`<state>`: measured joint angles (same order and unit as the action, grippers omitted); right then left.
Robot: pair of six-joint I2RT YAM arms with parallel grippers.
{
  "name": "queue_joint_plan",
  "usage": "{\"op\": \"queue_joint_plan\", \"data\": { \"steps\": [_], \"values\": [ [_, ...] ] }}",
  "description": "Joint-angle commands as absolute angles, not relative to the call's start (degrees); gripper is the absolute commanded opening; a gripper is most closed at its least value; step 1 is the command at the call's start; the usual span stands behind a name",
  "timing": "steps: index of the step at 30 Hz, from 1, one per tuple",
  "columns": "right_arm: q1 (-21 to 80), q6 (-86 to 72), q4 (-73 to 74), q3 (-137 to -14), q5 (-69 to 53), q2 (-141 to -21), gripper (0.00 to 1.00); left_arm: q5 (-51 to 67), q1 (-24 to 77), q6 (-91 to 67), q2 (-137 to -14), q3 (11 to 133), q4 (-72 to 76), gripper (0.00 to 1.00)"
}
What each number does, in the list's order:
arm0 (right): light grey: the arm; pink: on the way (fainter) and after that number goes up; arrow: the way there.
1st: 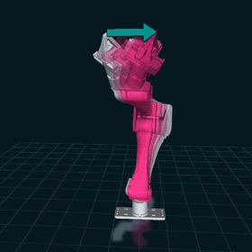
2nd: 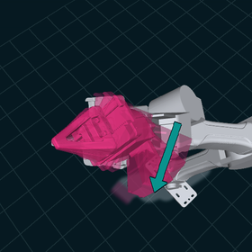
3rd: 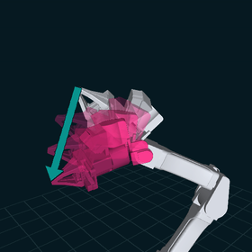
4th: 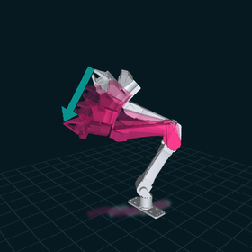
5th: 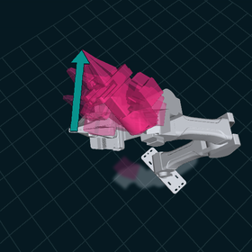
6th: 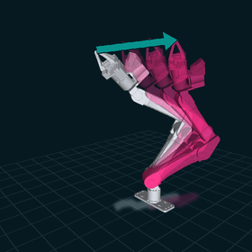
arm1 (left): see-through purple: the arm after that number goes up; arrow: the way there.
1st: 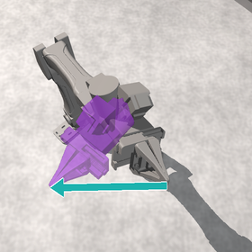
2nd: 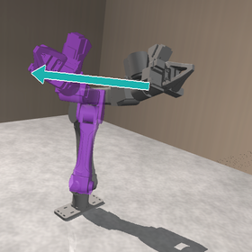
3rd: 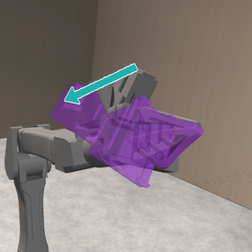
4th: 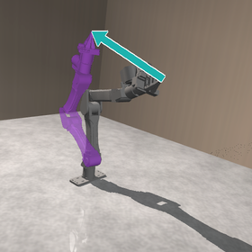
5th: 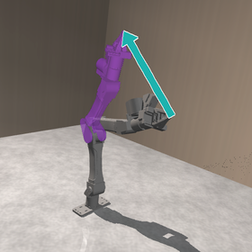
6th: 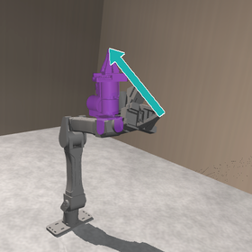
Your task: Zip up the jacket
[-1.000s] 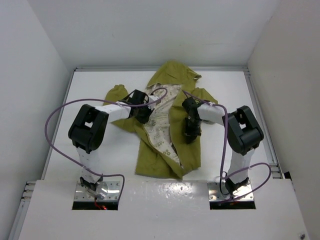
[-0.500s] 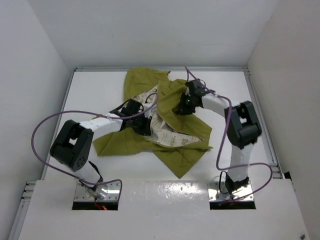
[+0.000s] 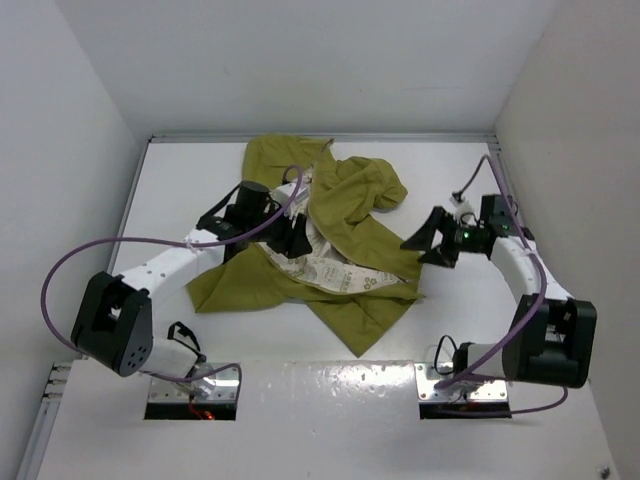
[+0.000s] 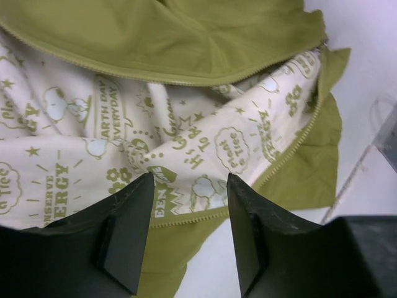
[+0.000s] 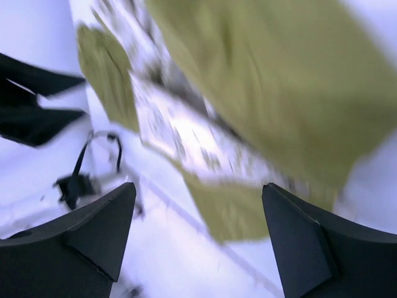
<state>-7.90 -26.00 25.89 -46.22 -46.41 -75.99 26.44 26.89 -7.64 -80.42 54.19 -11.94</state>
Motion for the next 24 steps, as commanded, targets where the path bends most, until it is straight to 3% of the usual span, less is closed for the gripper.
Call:
{"op": "queue_joint_plan", "data": {
  "steps": [1,3,4,6,15,24],
  "values": [
    [-10.8,-18.4,37.3,-40.2,-54.1,-76.1,0.83,31.4,26.4,-5.3,-77.4,55.3,-13.4,0.57],
    [-14.1,-17.3,34.3,-36.0,-54.9,-76.7,0.78,33.7,26.4,-5.3,-76.8,54.7,-13.4,0.57],
    [-14.9,-17.5,32.7,-34.4,-58.0,-77.4,0.68,34.2,26.4,-5.9,-76.8,54.7,-13.4,0.57],
    [-17.4,-19.1,29.4,-33.0,-59.0,-79.6,0.61,33.6,27.0,-6.9,-76.3,54.7,-13.4,0.57],
    [-19.0,-16.0,23.5,-31.1,-52.5,-81.5,0.63,32.2,28.0,-8.2,-75.7,53.6,-13.4,0.56],
    [-18.5,-12.4,15.2,-27.5,-45.4,-82.4,0.60,32.2,29.1,-8.7,-75.7,53.6,-12.9,0.55]
  ]
}}
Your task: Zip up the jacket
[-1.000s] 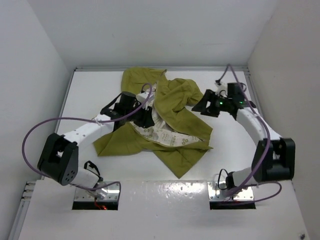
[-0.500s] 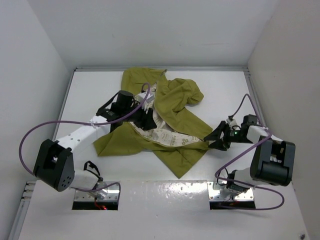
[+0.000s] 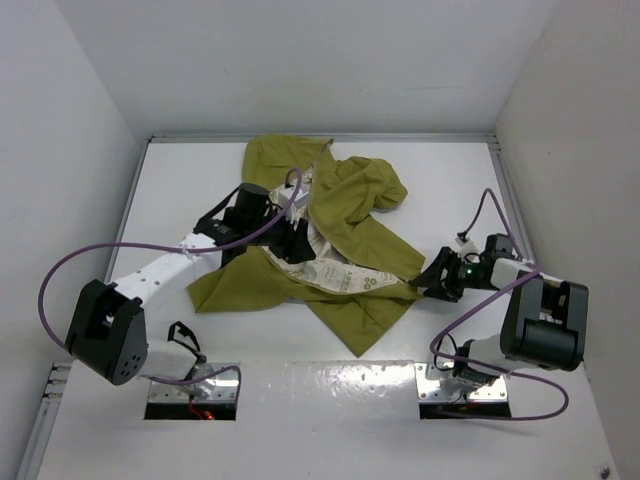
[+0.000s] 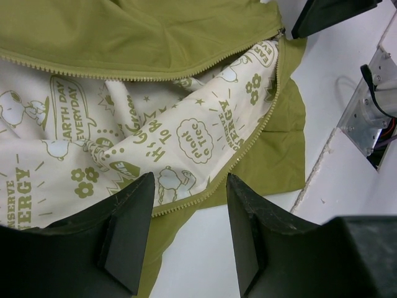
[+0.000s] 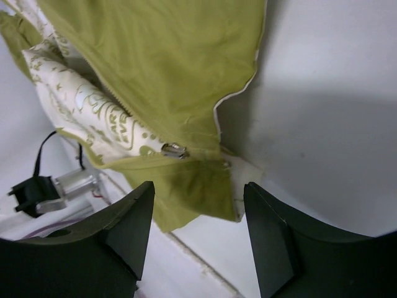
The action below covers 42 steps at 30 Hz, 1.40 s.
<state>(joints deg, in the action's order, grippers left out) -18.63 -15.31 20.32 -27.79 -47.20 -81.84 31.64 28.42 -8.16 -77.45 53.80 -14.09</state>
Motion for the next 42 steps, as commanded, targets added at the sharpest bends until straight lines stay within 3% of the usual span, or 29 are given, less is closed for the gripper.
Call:
{"op": "queue_joint_plan", "data": {
  "steps": [1,12,24,35,39,42],
  "values": [
    [-18.6,-12.1,14.5,-27.2,-45.4,-82.7,0.60,32.2,29.1,-8.7,-75.7,53.6,-12.9,0.55],
    [-16.5,-25.2,-4.3,-25.8,-56.9,-89.4,0.39,32.2,29.1,-9.8,-76.7,53.6,-11.9,0.54],
    [-14.5,-37.6,-13.1,-21.3,-64.1,-81.7,0.24,36.1,29.1,-13.2,-75.5,49.0,-6.3,0.54],
    [-11.8,-46.1,-23.6,-18.3,-65.7,-79.3,0.20,40.7,30.8,-19.7,-81.7,49.4,3.0,0.53],
    [-11.1,-45.5,-22.8,-18.4,-65.2,-79.4,0.24,39.3,32.8,-19.7,-82.3,49.9,3.0,0.53],
    [-10.7,-39.0,-13.2,-19.2,-64.2,-77.2,0.24,37.4,36.1,-19.2,-82.8,49.9,3.6,0.53]
  ]
}}
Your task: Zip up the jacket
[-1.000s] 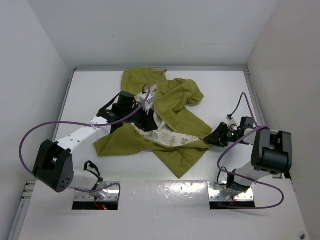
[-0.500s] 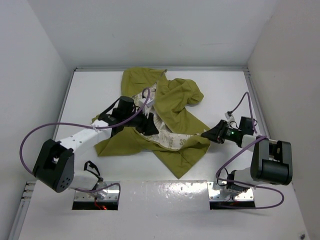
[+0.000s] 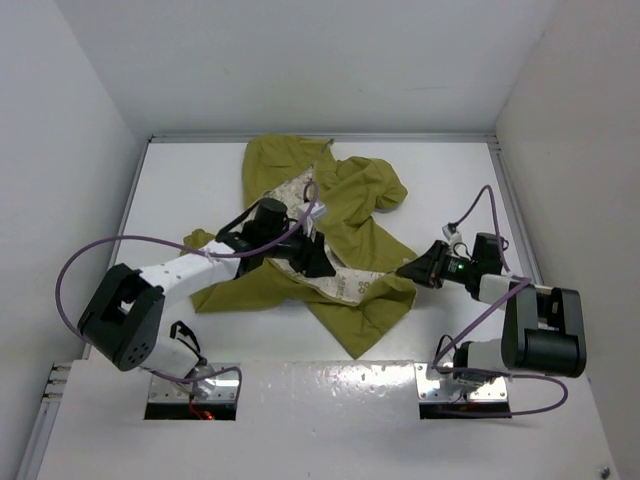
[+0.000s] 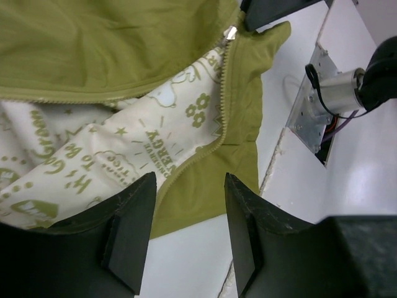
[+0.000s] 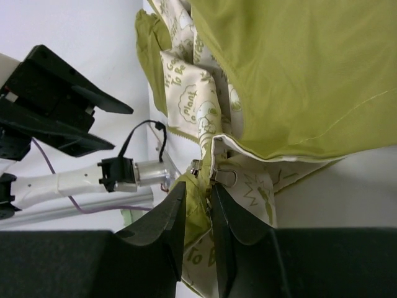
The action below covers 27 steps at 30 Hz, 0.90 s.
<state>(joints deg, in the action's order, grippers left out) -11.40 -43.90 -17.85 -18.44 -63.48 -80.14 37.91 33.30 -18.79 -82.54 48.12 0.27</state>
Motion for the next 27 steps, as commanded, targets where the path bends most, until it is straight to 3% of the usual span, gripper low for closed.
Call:
{"op": "queue_joint_plan", "data": {
  "steps": [1,10,18,20,23,27],
  "values": [
    [-10.7,-36.7,-11.8,-19.4,-64.4,-76.5,0.24,36.5,37.1,-18.2,-82.8,49.9,3.6,0.54],
    [-9.9,-14.3,19.7,-19.3,-62.9,-66.0,0.28,33.8,43.1,-14.5,-85.4,53.0,1.6,0.55],
    [-9.6,-8.9,28.7,-19.6,-60.6,-65.0,0.58,33.3,47.1,-12.2,-85.4,53.1,0.4,0.56],
    [-9.5,-9.1,28.9,-19.9,-60.3,-65.8,0.58,33.3,48.4,-11.7,-85.4,53.1,0.4,0.56],
    [-10.5,-12.9,24.9,-17.9,-60.3,-66.2,0.50,32.7,49.0,-11.2,-85.4,53.1,0.4,0.56],
    [-11.2,-24.0,10.6,-15.0,-61.2,-66.8,0.42,32.2,49.0,-11.2,-85.4,53.1,-0.3,0.56]
  ]
}}
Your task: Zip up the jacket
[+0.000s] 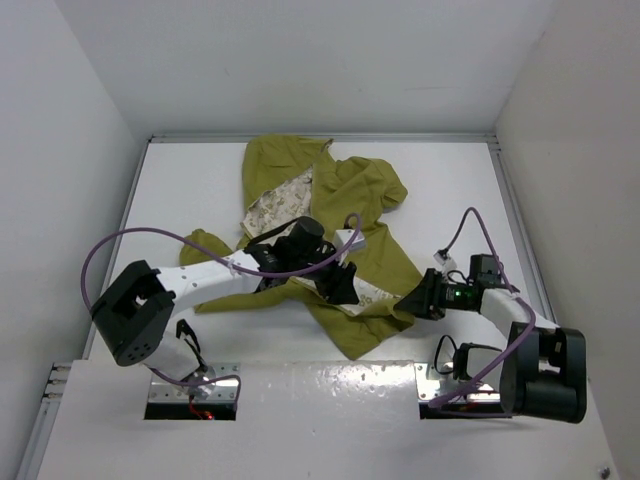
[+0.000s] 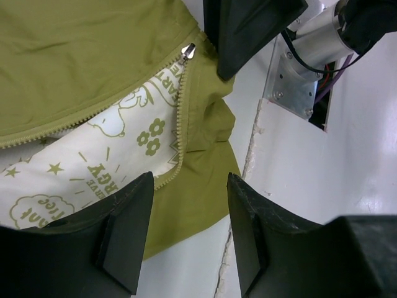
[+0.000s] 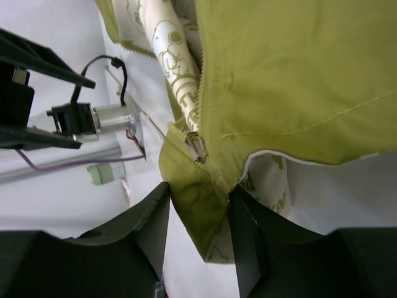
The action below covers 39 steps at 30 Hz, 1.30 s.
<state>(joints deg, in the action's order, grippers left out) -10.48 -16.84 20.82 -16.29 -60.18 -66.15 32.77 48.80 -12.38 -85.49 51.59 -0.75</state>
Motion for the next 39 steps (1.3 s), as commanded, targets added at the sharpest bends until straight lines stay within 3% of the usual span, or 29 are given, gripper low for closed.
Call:
{"op": "queue_joint_plan", "data": {
  "steps": [1,8,10,13,18,23,29,36,39],
  "values": [
    [-11.4,-24.9,9.5,-14.9,-61.3,-66.9,0.42,32.2,49.0,-11.2,-84.9,53.1,-0.3,0.56],
    [-13.2,-26.5,4.1,-14.3,-64.0,-65.6,0.27,31.6,48.3,-12.7,-84.4,51.2,0.5,0.56],
    [-13.3,-26.1,4.0,-14.5,-64.4,-64.9,0.27,33.6,46.2,-14.9,-84.4,50.4,2.3,0.56],
    [-13.3,-26.9,3.6,-14.9,-66.4,-64.5,0.54,34.9,45.2,-16.4,-84.4,49.7,3.6,0.56],
    [-13.4,-31.5,1.0,-14.8,-68.1,-65.0,0.60,34.9,45.2,-17.0,-84.9,49.7,4.2,0.56],
    [-14.4,-38.2,-5.6,-13.4,-66.8,-66.4,0.46,34.9,45.2,-17.0,-84.9,49.7,4.2,0.56],
    [-14.9,-42.1,-10.3,-13.1,-65.7,-67.1,0.37,34.9,45.2,-17.0,-84.4,49.7,4.2,0.56],
    [-14.9,-36.4,-9.1,-12.7,-66.8,-62.7,0.02,34.9,45.2,-17.5,-84.4,49.7,4.2,0.56],
    [-14.9,-31.5,-4.9,-12.7,-69.0,-60.0,0.00,34.8,46.0,-17.5,-84.4,51.2,5.5,0.62]
  ]
}}
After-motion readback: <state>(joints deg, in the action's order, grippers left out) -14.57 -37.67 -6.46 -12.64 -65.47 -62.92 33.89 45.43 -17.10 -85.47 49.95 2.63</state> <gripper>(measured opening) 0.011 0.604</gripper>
